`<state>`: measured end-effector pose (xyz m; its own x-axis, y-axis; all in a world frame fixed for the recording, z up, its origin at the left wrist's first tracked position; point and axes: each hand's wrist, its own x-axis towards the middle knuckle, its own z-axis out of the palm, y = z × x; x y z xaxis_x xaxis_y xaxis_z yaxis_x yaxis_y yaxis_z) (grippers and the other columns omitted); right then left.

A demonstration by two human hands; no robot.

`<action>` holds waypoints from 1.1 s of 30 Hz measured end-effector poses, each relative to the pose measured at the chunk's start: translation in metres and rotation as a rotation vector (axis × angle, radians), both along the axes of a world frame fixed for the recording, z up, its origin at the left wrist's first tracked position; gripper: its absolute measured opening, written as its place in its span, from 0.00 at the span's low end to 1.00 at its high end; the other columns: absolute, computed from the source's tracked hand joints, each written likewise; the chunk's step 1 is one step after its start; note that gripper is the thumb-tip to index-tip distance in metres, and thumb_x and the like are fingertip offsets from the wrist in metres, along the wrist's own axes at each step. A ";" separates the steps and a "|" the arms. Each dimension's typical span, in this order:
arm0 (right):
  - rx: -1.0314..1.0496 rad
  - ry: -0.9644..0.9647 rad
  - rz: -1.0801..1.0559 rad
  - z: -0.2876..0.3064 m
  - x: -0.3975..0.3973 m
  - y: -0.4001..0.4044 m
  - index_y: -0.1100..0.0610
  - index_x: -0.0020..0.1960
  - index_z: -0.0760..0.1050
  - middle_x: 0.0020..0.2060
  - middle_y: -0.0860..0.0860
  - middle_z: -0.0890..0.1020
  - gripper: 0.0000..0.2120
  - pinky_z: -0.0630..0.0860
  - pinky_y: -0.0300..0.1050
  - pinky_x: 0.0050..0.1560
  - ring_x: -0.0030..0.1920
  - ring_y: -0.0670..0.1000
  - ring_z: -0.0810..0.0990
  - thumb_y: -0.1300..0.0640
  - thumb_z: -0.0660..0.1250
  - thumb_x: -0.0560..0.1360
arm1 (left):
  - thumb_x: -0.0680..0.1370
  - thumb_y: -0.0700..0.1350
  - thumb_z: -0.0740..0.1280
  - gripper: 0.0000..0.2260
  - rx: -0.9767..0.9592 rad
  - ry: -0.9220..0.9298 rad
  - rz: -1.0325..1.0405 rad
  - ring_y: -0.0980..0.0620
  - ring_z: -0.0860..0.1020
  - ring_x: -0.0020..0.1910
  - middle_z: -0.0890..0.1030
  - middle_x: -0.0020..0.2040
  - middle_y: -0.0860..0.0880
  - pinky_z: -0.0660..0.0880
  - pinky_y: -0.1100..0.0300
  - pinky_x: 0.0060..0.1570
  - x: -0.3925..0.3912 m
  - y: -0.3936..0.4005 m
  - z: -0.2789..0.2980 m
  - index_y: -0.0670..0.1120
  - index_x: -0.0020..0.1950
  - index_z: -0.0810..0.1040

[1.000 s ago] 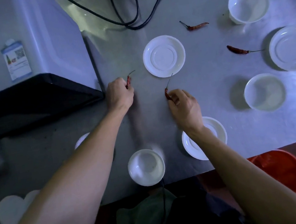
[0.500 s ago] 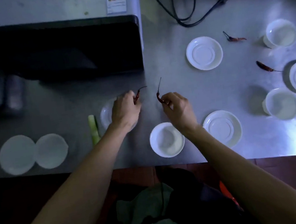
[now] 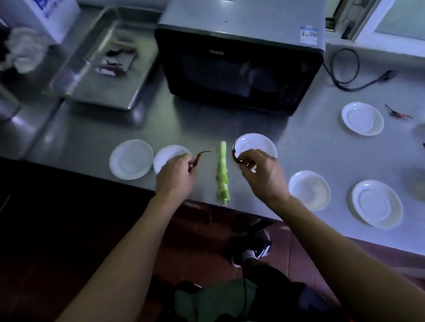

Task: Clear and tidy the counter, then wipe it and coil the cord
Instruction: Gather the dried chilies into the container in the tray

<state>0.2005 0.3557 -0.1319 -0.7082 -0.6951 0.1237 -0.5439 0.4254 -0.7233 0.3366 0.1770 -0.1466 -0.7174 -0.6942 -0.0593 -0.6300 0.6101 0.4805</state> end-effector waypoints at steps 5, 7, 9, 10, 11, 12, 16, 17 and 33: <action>-0.020 0.046 0.168 0.013 0.056 -0.056 0.58 0.51 0.81 0.44 0.52 0.84 0.07 0.77 0.47 0.43 0.41 0.52 0.81 0.64 0.71 0.73 | 0.78 0.52 0.66 0.07 -0.010 0.087 0.152 0.47 0.79 0.42 0.82 0.44 0.52 0.76 0.53 0.38 0.084 -0.032 0.024 0.50 0.46 0.77; -0.014 0.044 0.231 0.018 0.075 -0.078 0.56 0.51 0.81 0.45 0.51 0.84 0.06 0.77 0.45 0.43 0.41 0.50 0.80 0.61 0.71 0.75 | 0.77 0.50 0.65 0.05 -0.035 0.074 0.191 0.45 0.79 0.43 0.82 0.45 0.52 0.76 0.53 0.39 0.111 -0.044 0.031 0.50 0.47 0.77; -0.020 0.029 0.281 0.023 0.091 -0.099 0.54 0.51 0.81 0.45 0.48 0.84 0.05 0.75 0.43 0.42 0.40 0.46 0.79 0.58 0.70 0.76 | 0.77 0.50 0.65 0.05 -0.049 0.076 0.240 0.44 0.79 0.45 0.82 0.46 0.52 0.77 0.51 0.42 0.135 -0.054 0.034 0.50 0.48 0.78; -0.022 0.031 0.305 0.025 0.098 -0.109 0.53 0.50 0.81 0.45 0.46 0.83 0.04 0.73 0.40 0.41 0.39 0.45 0.78 0.58 0.70 0.76 | 0.77 0.50 0.65 0.05 -0.050 0.087 0.265 0.44 0.79 0.45 0.82 0.46 0.51 0.77 0.51 0.42 0.146 -0.058 0.035 0.51 0.48 0.78; -0.021 0.037 0.332 0.027 0.104 -0.118 0.53 0.50 0.81 0.45 0.45 0.83 0.04 0.72 0.39 0.41 0.39 0.44 0.77 0.58 0.70 0.75 | 0.77 0.50 0.65 0.05 -0.050 0.096 0.289 0.44 0.79 0.45 0.82 0.46 0.51 0.77 0.51 0.43 0.155 -0.063 0.036 0.51 0.48 0.78; -0.014 0.042 0.358 0.028 0.109 -0.128 0.54 0.50 0.81 0.45 0.46 0.83 0.05 0.73 0.40 0.41 0.39 0.45 0.77 0.59 0.70 0.76 | 0.77 0.50 0.65 0.04 -0.051 0.098 0.312 0.44 0.79 0.46 0.82 0.46 0.51 0.76 0.52 0.43 0.164 -0.068 0.035 0.51 0.48 0.78; 0.020 0.037 0.412 0.025 0.121 -0.165 0.56 0.50 0.82 0.43 0.50 0.83 0.06 0.73 0.42 0.42 0.39 0.48 0.77 0.63 0.69 0.75 | 0.77 0.48 0.66 0.02 -0.033 0.061 0.372 0.46 0.79 0.47 0.80 0.48 0.51 0.77 0.52 0.45 0.190 -0.088 0.025 0.51 0.49 0.78; 0.027 0.035 0.426 0.022 0.122 -0.175 0.56 0.50 0.82 0.44 0.50 0.83 0.06 0.73 0.42 0.42 0.38 0.48 0.77 0.63 0.69 0.75 | 0.78 0.48 0.66 0.02 -0.025 0.056 0.382 0.46 0.79 0.47 0.80 0.48 0.52 0.77 0.52 0.45 0.194 -0.094 0.022 0.51 0.49 0.78; 0.048 -0.164 0.339 -0.020 0.069 -0.346 0.53 0.49 0.82 0.44 0.48 0.83 0.04 0.77 0.45 0.46 0.39 0.48 0.78 0.58 0.69 0.77 | 0.77 0.45 0.67 0.04 -0.002 -0.100 0.317 0.47 0.78 0.47 0.81 0.47 0.51 0.75 0.53 0.44 0.147 -0.260 0.010 0.50 0.50 0.79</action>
